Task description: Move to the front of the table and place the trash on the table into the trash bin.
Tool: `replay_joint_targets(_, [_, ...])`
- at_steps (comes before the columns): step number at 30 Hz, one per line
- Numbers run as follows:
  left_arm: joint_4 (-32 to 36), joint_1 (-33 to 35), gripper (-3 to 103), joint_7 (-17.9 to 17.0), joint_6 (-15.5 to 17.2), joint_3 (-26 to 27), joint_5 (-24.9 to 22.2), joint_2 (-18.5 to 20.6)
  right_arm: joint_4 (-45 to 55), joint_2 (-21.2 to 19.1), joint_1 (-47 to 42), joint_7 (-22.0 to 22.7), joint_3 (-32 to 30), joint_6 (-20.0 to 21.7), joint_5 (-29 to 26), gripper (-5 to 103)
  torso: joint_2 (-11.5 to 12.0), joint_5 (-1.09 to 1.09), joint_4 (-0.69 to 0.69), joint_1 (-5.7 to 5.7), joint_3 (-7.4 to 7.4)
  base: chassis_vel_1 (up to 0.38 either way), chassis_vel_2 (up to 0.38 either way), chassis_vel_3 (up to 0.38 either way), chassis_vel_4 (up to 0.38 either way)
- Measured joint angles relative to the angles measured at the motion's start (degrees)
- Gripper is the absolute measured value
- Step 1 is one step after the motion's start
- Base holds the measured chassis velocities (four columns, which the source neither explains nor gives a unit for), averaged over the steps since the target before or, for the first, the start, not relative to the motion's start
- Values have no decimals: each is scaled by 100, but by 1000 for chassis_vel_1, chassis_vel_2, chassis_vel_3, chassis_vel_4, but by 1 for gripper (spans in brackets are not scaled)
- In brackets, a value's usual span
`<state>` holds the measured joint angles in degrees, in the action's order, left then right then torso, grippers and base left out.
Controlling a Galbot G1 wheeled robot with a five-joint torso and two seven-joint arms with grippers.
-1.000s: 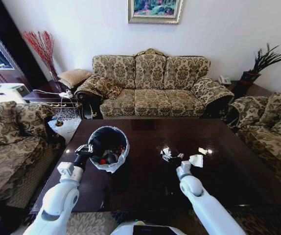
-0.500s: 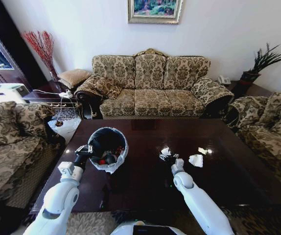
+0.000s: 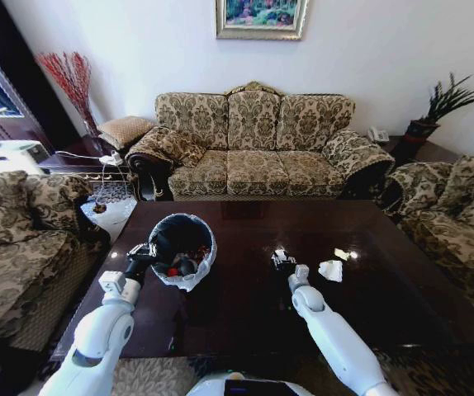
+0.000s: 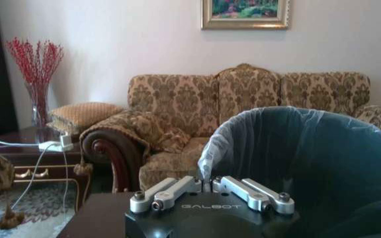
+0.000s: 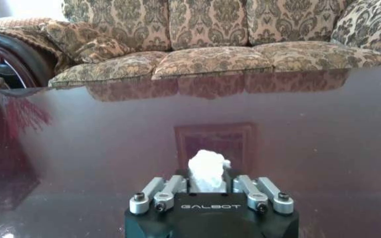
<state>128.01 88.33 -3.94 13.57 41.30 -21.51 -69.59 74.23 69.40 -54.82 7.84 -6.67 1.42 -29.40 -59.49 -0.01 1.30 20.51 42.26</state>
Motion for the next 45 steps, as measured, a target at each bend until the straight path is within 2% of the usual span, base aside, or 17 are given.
replay_joint_targets(2, [31,-8,3,-1,13,0,-12,3,38,-15,-13,21,6,-15,0,22,0,1,0,0,0,0,0,0,0])
replay_joint_targets(4, [34,-10,3,-2,16,-1,-12,3,59,-24,-17,34,8,-16,0,22,0,1,0,0,0,0,0,0,0])
replay_joint_targets(5, [36,-13,3,-4,20,-9,-12,3,122,-55,-27,82,15,-26,11,11,0,1,0,0,0,0,0,0,0])
replay_joint_targets(7, [37,-13,3,-5,21,-15,-12,2,149,-73,-30,109,17,-34,28,11,0,1,0,0,0,0,0,0,0])
replay_joint_targets(10, [70,-12,3,-12,24,-25,-19,30,438,-190,-53,289,-7,-80,101,-2,0,2,0,0,0,0,0,0,0])
replay_joint_targets(15, [88,-50,3,-19,54,-25,-70,156,1507,-599,-107,574,47,74,-140,-2,0,0,-1,0,0,0,0,0,0])
replay_joint_targets(16, [88,-101,3,-26,86,-44,-106,241,2283,-930,-110,729,117,234,-403,-2,0,2,0,0,0,0,0,0,0])
replay_joint_targets(18, [83,-121,3,-30,95,-57,-118,271,2515,-1030,-100,765,135,285,-488,-2,0,2,0,0,0,0,0,0,0])
replay_joint_targets(20, [19,-171,3,-46,112,-100,-151,412,3698,-1633,211,958,407,573,-1080,-2,0,-2,-4,0,-1,0,0,0,0])
replay_joint_targets(22, [2,-171,3,-51,114,-100,-152,440,3879,-1770,375,996,534,611,-1229,-2,0,0,-2,0,-1,0,0,0,0])
replay_joint_targets(23, [-69,-244,3,-69,135,-143,-185,576,4239,-2125,735,903,745,670,-1481,-2,0,1,8,0,-1,0,0,0,0])
replay_joint_targets(28, [-247,-653,3,-76,326,-373,-492,1167,5004,-2917,1564,199,1031,858,-2198,0,0,0,-3,1,0,0,0,0,0])
replay_joint_targets(30, [-269,-723,3,-71,364,-414,-578,1279,5178,-3018,1728,124,1081,934,-2463,0,0,0,-3,1,0,0,0,0,0])
replay_joint_targets(32, [-336,-940,3,-60,476,-570,-853,1590,5611,-3232,2213,-95,1324,1162,-3296,0,0,1,-2,1,0,0,0,0,0])
replay_joint_targets(35, [-347,-1139,3,-58,594,-781,-1165,1821,5733,-3269,2767,-208,1846,1272,-3881,0,0,1,-2,0,0,0,0,0,0])
replay_joint_targets(38, [-347,-1275,3,-60,654,-955,-1278,1923,5644,-3146,3248,-210,2337,1304,-4033,0,0,-1,0,0,0,0,0,0,0])
replay_joint_targets(45, [-470,-1436,3,-62,674,-1153,-1264,1898,5141,-2779,3652,-211,3122,1538,-3627,0,0,0,1,1,1,0,0,0,0])
